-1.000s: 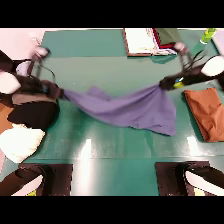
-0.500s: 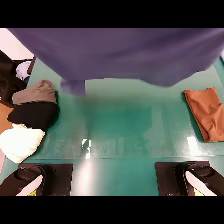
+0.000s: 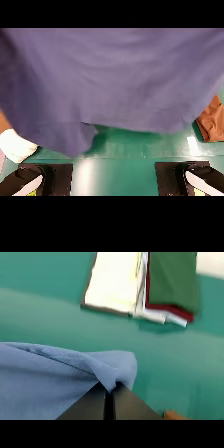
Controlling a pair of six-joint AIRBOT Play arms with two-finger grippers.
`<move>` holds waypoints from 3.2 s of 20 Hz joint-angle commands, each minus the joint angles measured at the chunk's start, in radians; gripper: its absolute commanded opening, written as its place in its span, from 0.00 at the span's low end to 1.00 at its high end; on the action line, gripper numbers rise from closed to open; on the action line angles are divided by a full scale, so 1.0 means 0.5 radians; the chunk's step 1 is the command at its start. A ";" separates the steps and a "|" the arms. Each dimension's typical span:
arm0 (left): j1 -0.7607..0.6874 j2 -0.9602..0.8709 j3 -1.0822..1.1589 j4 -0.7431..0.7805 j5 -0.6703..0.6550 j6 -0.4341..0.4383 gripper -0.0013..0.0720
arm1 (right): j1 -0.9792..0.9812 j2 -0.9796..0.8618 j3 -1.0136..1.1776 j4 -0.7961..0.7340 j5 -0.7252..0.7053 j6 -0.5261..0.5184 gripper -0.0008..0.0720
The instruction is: Fold the shirts.
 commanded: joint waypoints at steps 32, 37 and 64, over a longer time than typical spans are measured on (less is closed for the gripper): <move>0.184 -0.243 -2.108 -0.519 0.032 -0.055 0.52 | -0.996 0.203 -2.661 0.214 -0.223 -0.079 0.74; 0.184 -0.243 -2.108 -0.525 0.036 -0.054 0.52 | -1.015 0.198 -2.868 0.270 -0.391 -0.093 0.71; 0.184 -0.707 -2.108 -0.643 0.227 -0.037 0.75 | -0.795 0.067 -2.861 0.336 -0.552 -0.106 0.04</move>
